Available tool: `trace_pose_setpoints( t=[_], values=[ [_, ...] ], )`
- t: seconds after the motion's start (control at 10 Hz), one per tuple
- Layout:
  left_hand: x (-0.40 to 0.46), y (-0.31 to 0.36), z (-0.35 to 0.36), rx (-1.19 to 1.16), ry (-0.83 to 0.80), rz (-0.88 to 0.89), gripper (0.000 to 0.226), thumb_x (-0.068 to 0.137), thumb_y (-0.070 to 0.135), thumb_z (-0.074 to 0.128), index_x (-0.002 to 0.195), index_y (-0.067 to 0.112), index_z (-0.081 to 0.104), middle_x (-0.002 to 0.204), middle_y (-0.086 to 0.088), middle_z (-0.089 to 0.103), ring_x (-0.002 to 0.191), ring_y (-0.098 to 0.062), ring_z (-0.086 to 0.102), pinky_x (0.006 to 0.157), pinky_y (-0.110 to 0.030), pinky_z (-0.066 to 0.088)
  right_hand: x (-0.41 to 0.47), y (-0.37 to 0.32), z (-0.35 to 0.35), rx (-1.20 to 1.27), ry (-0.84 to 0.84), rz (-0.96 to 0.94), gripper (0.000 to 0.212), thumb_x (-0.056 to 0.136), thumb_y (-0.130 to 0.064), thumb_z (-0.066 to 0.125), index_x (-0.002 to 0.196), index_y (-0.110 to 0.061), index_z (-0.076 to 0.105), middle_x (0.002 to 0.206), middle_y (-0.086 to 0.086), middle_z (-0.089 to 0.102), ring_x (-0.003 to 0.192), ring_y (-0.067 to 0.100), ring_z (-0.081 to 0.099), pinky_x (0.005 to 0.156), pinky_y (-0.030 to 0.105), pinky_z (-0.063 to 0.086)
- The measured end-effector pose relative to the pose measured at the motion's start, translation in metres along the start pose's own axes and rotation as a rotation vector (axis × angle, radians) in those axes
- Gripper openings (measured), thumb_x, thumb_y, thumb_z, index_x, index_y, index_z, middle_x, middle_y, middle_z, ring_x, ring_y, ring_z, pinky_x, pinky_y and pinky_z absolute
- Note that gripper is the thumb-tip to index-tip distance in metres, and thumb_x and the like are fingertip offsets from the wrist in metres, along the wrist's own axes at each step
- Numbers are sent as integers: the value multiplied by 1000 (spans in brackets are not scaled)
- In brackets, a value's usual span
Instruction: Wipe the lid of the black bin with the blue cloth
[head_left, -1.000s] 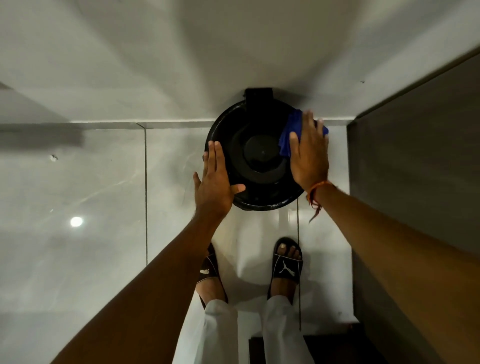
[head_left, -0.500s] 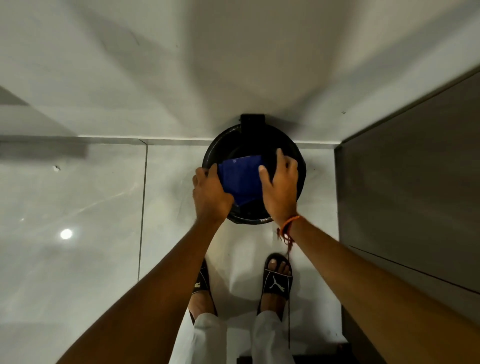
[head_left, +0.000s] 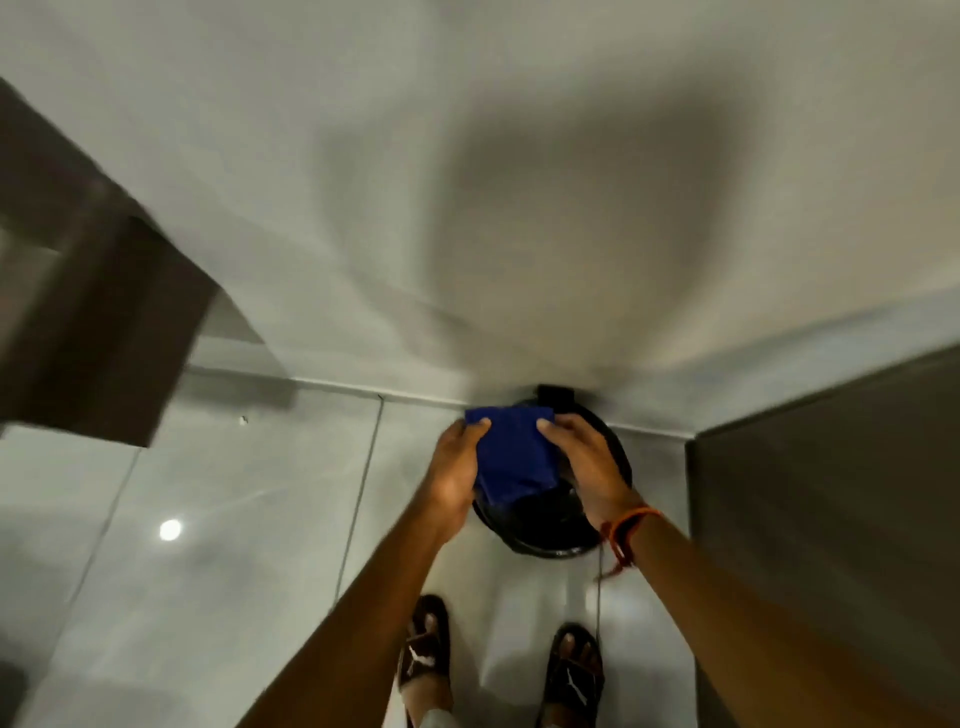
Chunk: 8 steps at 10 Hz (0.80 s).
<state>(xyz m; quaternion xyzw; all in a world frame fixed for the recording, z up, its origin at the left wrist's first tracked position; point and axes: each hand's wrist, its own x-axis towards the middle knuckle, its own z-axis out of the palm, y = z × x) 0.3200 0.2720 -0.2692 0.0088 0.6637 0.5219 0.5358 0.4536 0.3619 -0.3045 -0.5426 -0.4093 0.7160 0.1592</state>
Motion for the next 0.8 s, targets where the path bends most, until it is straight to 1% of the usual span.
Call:
trace_pose_setpoints(
  t=[0.1, 0.2, 0.3, 0.4, 0.5, 0.6, 0.7, 0.8],
  values=[
    [-52, 72, -23, 117, 115, 104, 26, 103, 17, 54, 120, -1, 62, 116, -24, 72, 101, -39, 71, 88, -51, 58, -44, -59, 51, -41, -103, -24, 31, 88, -18, 78, 115, -12, 64, 110, 10, 77, 94, 23, 78, 70, 32, 63],
    [-101, 143, -71, 186, 244, 240, 24, 100, 20, 61, 116, 2, 63, 109, -19, 73, 101, -37, 71, 83, -46, 61, -84, -118, 122, -61, -162, -94, 32, 89, -12, 76, 118, -13, 62, 104, 13, 78, 85, 25, 78, 64, 31, 63],
    [-139, 199, -135, 282, 381, 407, 14, 97, 19, 63, 107, 9, 65, 91, -3, 73, 83, -15, 72, 66, -20, 57, -119, -162, 206, -71, -257, -171, 32, 93, -6, 70, 122, -8, 58, 106, 16, 74, 92, 28, 73, 67, 29, 63],
    [-171, 240, -199, 346, 549, 484, 6, 97, 25, 62, 101, 21, 65, 86, 8, 69, 78, -8, 67, 63, -14, 51, -157, -185, 284, -46, -391, -177, 34, 95, -9, 68, 126, -9, 54, 116, 17, 72, 104, 34, 72, 84, 47, 63],
    [-193, 266, -267, 274, 694, 477, 6, 99, 31, 58, 99, 27, 62, 91, 9, 69, 86, -12, 67, 73, -27, 55, -187, -193, 359, -60, -526, -192, 42, 95, -10, 67, 133, -8, 49, 128, 17, 67, 113, 37, 68, 92, 54, 60],
    [-199, 282, -330, 178, 790, 405, 14, 99, 28, 59, 106, 16, 64, 103, -8, 73, 89, -26, 67, 74, -33, 53, -205, -195, 423, -199, -543, -250, 42, 95, -2, 62, 134, -10, 49, 135, 16, 61, 106, 22, 64, 84, 30, 58],
    [-194, 296, -381, 248, 857, 284, 21, 99, 26, 59, 113, 12, 67, 114, -15, 71, 96, -31, 63, 80, -36, 50, -218, -204, 470, -468, -557, -244, 55, 94, 1, 58, 146, -7, 44, 141, 15, 58, 113, 23, 60, 90, 27, 51],
    [-184, 302, -402, 361, 792, 146, 29, 102, 23, 54, 123, 8, 66, 131, -21, 65, 118, -38, 58, 105, -41, 44, -223, -206, 480, -645, -510, -252, 54, 94, -3, 56, 147, -7, 45, 145, 15, 56, 132, 30, 55, 103, 32, 50]
  ],
)
